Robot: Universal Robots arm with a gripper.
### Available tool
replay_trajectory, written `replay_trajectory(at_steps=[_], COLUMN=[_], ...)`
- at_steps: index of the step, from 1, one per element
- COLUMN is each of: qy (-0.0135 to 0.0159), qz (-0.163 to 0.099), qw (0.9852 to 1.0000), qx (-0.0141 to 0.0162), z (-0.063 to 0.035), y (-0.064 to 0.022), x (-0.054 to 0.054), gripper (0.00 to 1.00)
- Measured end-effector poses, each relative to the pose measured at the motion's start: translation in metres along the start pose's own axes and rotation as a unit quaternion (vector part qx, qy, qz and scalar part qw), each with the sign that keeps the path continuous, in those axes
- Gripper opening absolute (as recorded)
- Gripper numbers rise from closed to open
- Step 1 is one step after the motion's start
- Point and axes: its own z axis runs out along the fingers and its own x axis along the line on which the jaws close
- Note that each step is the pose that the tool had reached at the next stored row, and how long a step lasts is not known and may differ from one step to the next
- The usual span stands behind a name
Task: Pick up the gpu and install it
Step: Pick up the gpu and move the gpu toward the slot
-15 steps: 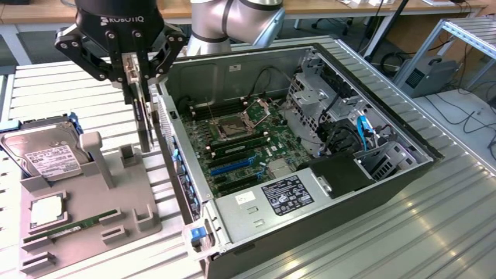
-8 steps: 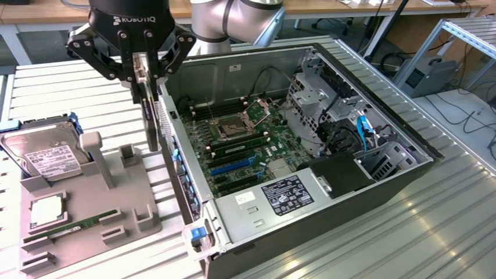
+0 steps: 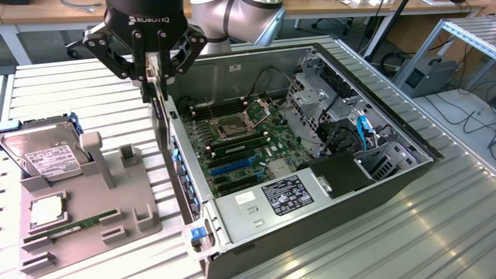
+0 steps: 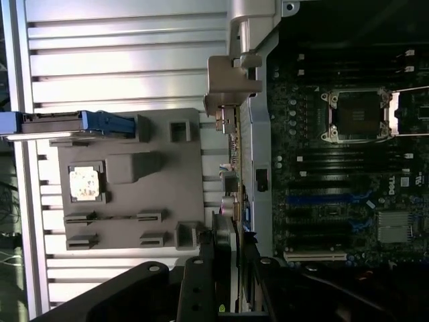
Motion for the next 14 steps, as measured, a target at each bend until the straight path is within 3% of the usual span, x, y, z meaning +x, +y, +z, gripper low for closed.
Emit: replay_trajectory(at_steps=[14], qy=[0.0188], qz=[0.000], qw=[0.9998], qx=[0.0006], z=[-0.0013], y=[-0.0029], x=[-0.029], gripper=[0.27])
